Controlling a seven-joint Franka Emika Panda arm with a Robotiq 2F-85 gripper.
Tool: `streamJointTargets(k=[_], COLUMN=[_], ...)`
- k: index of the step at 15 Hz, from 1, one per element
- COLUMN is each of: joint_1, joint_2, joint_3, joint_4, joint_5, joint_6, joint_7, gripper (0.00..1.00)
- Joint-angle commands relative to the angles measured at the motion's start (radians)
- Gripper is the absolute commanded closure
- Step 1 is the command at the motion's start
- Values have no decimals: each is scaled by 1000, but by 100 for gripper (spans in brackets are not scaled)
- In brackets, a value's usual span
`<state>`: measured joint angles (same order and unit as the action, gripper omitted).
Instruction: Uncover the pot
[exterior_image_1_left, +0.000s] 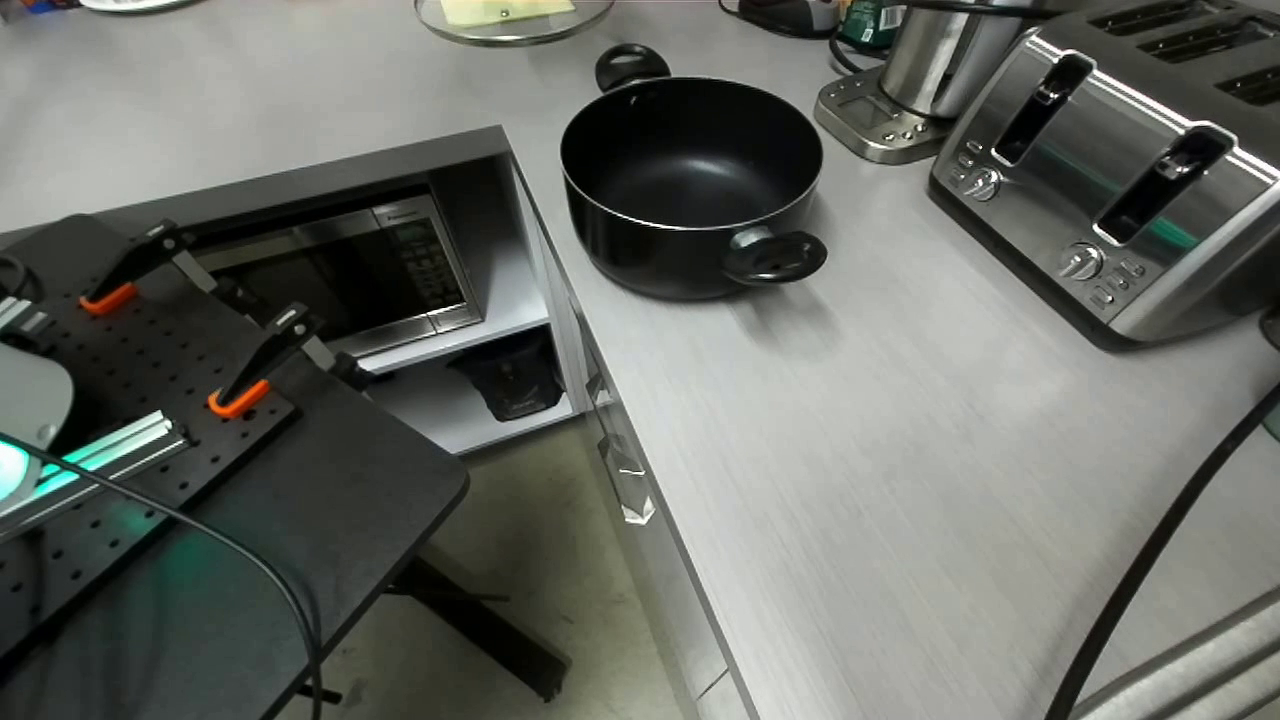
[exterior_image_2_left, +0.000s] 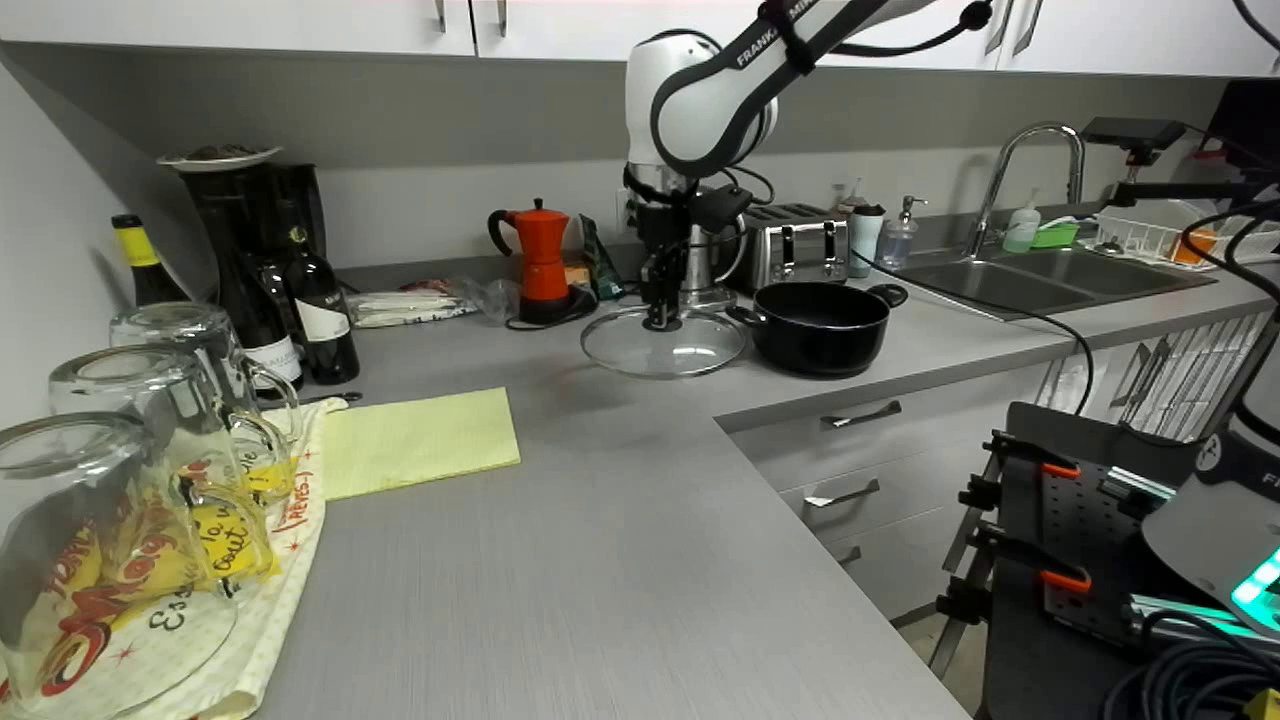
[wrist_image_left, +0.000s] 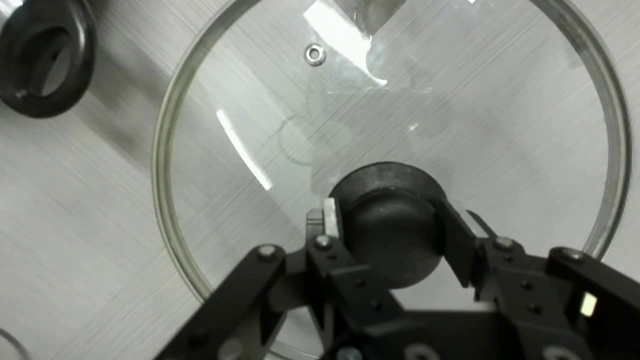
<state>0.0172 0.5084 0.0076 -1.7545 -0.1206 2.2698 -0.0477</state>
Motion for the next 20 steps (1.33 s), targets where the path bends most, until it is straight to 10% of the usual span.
streamJointTargets(k=[1,20], joint_1=[20,-1], joint_2=[126,297], joint_3=[-18,-25], joint_4=[138,240], joint_5=[-32,-3], joint_6=[-19,21], joint_7=[10,-2], gripper=[75,75])
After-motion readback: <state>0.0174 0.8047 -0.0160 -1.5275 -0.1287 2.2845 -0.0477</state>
